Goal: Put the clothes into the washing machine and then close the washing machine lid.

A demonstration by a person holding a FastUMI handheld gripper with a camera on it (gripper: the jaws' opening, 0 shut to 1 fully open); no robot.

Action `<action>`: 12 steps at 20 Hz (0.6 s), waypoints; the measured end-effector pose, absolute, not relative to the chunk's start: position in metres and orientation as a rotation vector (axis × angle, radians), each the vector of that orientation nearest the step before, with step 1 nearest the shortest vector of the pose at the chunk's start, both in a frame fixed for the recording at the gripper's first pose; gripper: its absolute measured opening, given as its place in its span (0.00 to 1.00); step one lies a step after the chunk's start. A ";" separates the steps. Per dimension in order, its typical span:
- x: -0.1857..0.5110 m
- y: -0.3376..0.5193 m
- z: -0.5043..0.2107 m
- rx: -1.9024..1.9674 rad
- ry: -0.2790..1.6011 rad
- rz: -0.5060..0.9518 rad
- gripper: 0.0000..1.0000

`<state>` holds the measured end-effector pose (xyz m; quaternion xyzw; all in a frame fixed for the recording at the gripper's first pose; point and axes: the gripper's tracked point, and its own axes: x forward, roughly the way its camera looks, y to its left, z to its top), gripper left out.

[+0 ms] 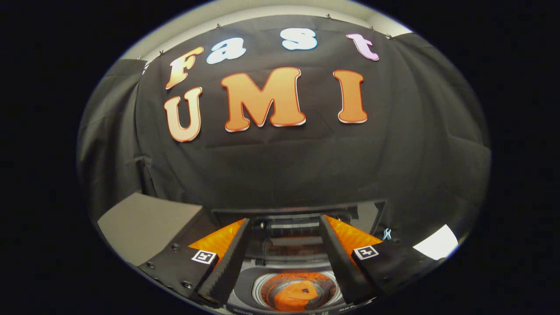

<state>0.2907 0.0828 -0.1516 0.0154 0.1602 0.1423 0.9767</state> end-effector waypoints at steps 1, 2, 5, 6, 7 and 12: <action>0.306 0.083 -0.142 0.048 0.311 0.280 0.98; 0.320 0.083 -0.138 0.064 0.311 0.272 0.98; 0.364 0.083 -0.152 0.086 0.339 0.251 0.98; 0.375 0.084 -0.156 0.082 0.350 0.246 0.98; 0.385 0.085 -0.163 0.075 0.367 0.238 0.98; 0.422 0.094 -0.197 0.058 0.424 0.218 0.98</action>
